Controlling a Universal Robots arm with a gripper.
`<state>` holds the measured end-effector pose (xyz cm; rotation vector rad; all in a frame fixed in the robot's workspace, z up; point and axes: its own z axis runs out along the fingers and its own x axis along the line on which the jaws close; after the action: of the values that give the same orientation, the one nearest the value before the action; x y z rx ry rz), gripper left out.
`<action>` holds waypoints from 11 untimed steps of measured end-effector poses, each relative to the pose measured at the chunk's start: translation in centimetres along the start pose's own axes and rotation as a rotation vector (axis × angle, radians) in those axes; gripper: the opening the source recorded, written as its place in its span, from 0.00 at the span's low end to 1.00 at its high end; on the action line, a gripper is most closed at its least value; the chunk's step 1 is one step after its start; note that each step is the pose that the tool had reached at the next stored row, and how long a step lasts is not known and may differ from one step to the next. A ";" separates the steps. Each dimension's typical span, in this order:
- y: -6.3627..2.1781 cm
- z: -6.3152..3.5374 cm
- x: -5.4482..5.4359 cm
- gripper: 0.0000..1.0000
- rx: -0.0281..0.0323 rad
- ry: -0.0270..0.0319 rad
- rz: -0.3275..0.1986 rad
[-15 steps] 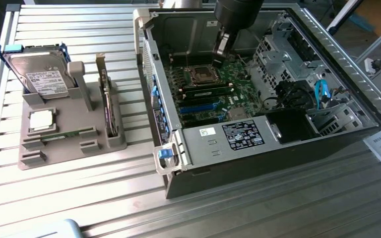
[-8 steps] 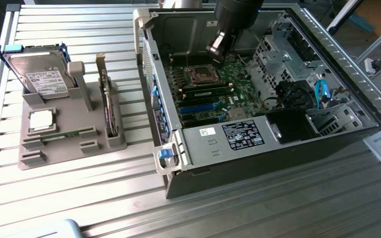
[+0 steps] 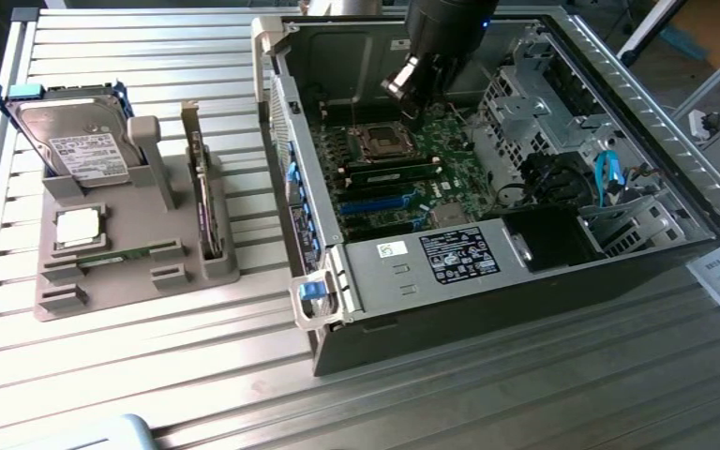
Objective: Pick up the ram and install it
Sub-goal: 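Press down the ram until it locks into place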
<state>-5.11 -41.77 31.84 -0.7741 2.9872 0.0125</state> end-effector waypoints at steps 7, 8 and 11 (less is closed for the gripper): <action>0.00 0.05 0.0 0.11 0.0116 0.0012 0.207; 0.00 0.06 0.0 0.11 0.0134 0.0014 0.239; 0.00 0.08 0.0 0.11 0.0178 0.0019 0.318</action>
<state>-5.11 -41.77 31.76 -0.2909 3.0715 -0.0012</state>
